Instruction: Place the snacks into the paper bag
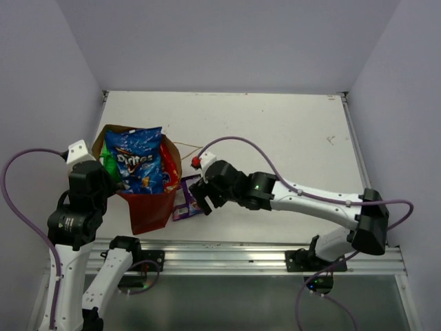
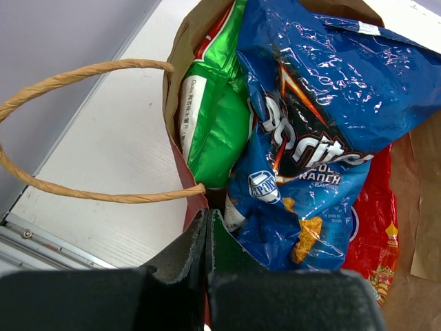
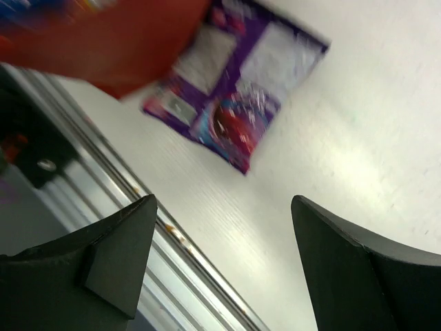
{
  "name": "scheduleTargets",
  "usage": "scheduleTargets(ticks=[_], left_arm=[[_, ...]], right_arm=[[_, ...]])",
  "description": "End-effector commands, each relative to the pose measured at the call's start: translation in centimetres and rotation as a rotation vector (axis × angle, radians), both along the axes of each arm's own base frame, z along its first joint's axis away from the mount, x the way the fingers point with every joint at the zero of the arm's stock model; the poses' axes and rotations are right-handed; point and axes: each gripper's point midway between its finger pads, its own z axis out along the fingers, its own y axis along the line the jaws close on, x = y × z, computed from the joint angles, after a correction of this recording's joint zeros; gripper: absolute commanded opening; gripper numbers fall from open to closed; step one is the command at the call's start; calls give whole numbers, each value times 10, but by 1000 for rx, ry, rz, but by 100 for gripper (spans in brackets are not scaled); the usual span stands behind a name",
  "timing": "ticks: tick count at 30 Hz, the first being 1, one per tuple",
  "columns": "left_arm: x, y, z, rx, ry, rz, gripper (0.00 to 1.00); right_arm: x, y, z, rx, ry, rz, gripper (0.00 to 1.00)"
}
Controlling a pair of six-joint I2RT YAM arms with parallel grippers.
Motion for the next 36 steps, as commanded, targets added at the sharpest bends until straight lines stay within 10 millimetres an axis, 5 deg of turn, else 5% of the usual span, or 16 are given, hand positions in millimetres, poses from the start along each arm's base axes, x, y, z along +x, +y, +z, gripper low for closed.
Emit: scheduleTargets(ticks=[1, 5, 11, 17, 22, 30, 36], left_arm=[[8, -4, 7, -5, -22, -25, 0], [8, -5, 11, -9, -30, -29, 0], [0, -1, 16, 3, -30, -14, 0], [-7, 3, 24, 22, -36, -7, 0], [-10, 6, 30, 37, -34, -4, 0], [-11, 6, 33, 42, -36, -10, 0], [-6, 4, 33, 40, -40, -18, 0]], right_arm=[[-2, 12, -19, 51, 48, -23, 83], [0, 28, -57, -8, 71, 12, 81], [9, 50, -83, -25, 70, 37, 81], [12, 60, -133, -57, 103, 36, 80], [20, 59, -166, -118, 108, 18, 79], [22, 43, -184, -178, 99, -20, 77], [16, 32, -203, -244, 132, -14, 53]])
